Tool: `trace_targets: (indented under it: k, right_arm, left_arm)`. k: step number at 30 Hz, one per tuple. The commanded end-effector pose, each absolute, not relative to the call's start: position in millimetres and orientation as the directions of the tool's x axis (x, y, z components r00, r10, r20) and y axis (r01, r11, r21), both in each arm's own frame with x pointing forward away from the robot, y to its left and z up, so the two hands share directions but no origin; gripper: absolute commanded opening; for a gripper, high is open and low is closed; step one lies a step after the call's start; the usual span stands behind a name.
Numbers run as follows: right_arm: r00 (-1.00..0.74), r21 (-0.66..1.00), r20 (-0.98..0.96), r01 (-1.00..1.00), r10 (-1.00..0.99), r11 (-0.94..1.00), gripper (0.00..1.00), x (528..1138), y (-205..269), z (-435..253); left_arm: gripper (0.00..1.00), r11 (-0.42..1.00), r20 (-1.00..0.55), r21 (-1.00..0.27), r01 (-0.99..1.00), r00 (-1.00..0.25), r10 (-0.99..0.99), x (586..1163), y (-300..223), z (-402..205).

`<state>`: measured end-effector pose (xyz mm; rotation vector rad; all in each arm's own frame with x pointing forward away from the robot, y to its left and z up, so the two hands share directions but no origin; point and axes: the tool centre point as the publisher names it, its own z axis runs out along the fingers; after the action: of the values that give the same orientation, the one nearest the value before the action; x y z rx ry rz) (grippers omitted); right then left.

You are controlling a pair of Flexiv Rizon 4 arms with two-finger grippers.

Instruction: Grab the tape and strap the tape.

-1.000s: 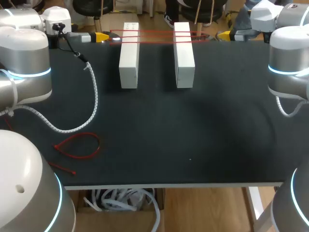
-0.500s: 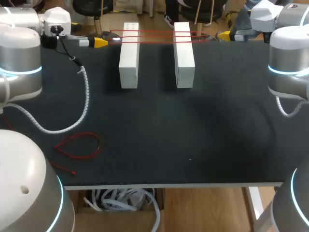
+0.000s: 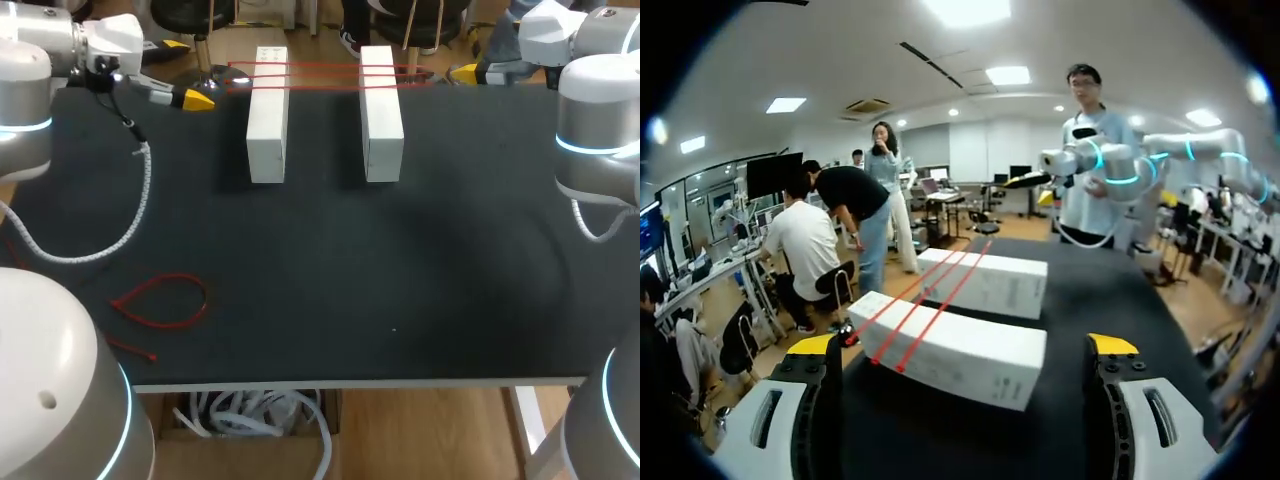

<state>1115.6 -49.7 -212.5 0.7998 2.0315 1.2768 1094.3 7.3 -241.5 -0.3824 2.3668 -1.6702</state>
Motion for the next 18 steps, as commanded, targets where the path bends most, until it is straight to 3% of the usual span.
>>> trace_targets:
  k: [1, 10, 18]
  right_arm:
    - [-0.635, 0.923, -0.173, 0.163, 0.753, 0.349, 1.0, 1114.9, -49.8, -214.7]
    - [-0.635, 0.923, -0.173, 0.163, 0.753, 0.349, 1.0, 1114.9, -49.8, -214.7]
    - [-0.635, 0.923, -0.173, 0.163, 0.753, 0.349, 1.0, 1114.9, -49.8, -214.7]
  left_arm:
    - [1.0, 0.321, -0.005, -0.943, -0.086, -0.962, -0.272, 1099.0, 8.5, -242.3]
    - [1.0, 0.334, -0.06, -0.943, -0.02, -0.972, -0.227, 1099.2, 13.6, -249.2]
    - [1.0, 0.243, -0.096, -0.969, 0.041, -0.971, -0.22, 1111.8, 19.6, -270.4]
